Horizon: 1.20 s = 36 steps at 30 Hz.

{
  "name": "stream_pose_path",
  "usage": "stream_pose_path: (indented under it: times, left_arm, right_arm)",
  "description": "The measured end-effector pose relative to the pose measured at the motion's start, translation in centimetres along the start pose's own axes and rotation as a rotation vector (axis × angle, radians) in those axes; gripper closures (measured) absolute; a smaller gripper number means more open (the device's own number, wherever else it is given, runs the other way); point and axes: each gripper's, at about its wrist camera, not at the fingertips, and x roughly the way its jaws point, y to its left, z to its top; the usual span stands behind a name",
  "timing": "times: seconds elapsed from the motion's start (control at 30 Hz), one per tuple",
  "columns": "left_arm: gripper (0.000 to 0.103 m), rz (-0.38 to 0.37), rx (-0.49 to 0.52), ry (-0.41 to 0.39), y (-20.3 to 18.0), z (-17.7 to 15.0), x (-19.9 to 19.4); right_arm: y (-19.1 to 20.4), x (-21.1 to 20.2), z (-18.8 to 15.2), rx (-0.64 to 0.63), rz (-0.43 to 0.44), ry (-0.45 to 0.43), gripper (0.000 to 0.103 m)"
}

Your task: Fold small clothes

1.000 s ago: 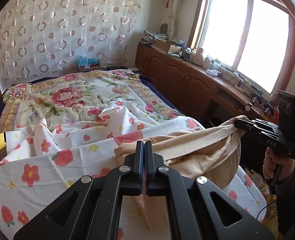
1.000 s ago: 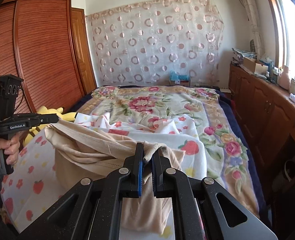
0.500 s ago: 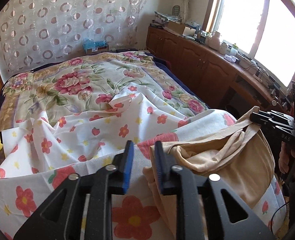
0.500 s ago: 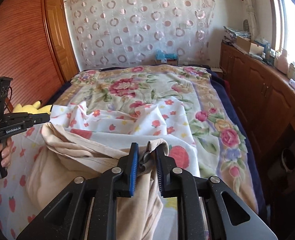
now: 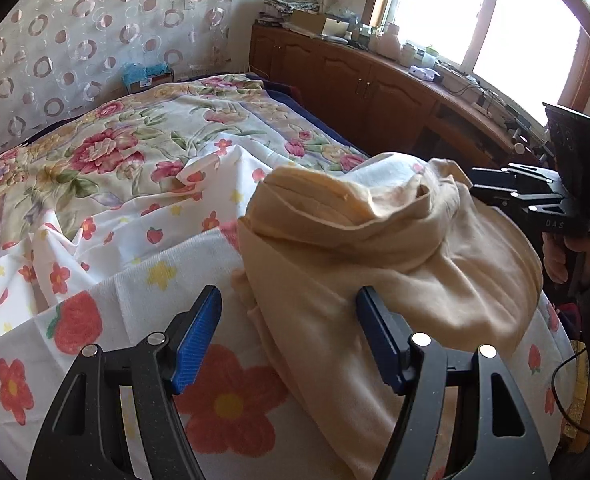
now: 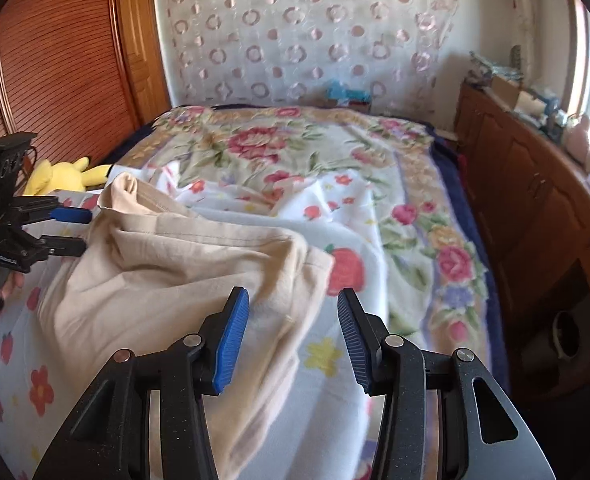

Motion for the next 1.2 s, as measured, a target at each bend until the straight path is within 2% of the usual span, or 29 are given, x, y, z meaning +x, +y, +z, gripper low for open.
stream_pose_path:
  times: [0.1,0.17,0.27,0.3,0.37,0.43,0.47,0.57,0.63,0.67,0.77,0.83,0.9,1.0,1.2]
  left_arm:
    - [0.032,0.011,-0.013,0.000,0.5,1.2,1.2]
    - [0.032,0.032,-0.026,-0.002,1.1,1.9,2.0]
    - [0.032,0.046,-0.063,-0.009,2.2,2.6,2.7]
    - [0.032,0.056,-0.079,-0.020,2.7,2.8,2.8]
    - [0.032,0.133,-0.127,-0.051,3.9,3.1,2.5]
    - [0.032,0.193,-0.173,-0.070,5.2,3.2,2.1]
    - [0.032,0.189,-0.181,-0.072,5.5,3.1,1.8]
    - [0.032,0.190,-0.178,-0.077,5.5,2.7,1.0]
    - [0.032,0.174,-0.172,-0.082,5.1,2.4,0.4]
    - [0.032,0.158,-0.170,-0.084,4.8,2.2,0.0]
    - [0.032,0.117,-0.146,-0.079,3.4,1.3,-0.8]
    - [0.032,0.090,-0.137,-0.067,2.6,0.7,-0.8]
    - [0.032,0.066,-0.128,-0.051,1.9,0.2,-0.7]
    - [0.032,0.053,-0.120,-0.030,1.4,-0.4,-0.1]
    - [0.032,0.033,-0.134,0.000,1.1,-0.8,1.0]
  right_arm:
    - [-0.2,1.9,1.4,0.031,0.031,0.023,0.055]
    - [-0.6,2.8,2.3,0.054,0.082,0.036,0.055]
    - [-0.9,3.6,3.4,0.062,0.136,0.049,0.080]
    - [-1.0,3.8,3.7,0.060,0.147,0.050,0.100]
    - [-2.0,2.7,3.4,0.058,0.163,0.018,0.101]
    - [-3.5,1.5,3.3,0.118,0.088,-0.061,0.101]
    - [-4.1,1.0,3.2,0.157,0.049,-0.079,0.101]
    - [-4.3,-0.1,2.7,0.172,-0.043,-0.097,0.101]
    - [-3.8,-0.2,2.5,0.155,-0.064,-0.074,0.101]
    - [-3.4,-0.4,2.4,0.148,-0.068,-0.065,0.098]
    - [-2.4,-1.4,2.5,0.126,-0.099,-0.047,0.079]
    - [-1.3,-2.6,2.5,0.124,-0.092,-0.062,0.061]
    - [-0.3,-3.1,2.3,0.132,-0.082,-0.060,0.052]
    - [0.2,-2.9,1.2,0.151,-0.045,-0.028,0.043]
    - [0.1,-1.0,0.6,0.167,-0.024,0.061,0.041]
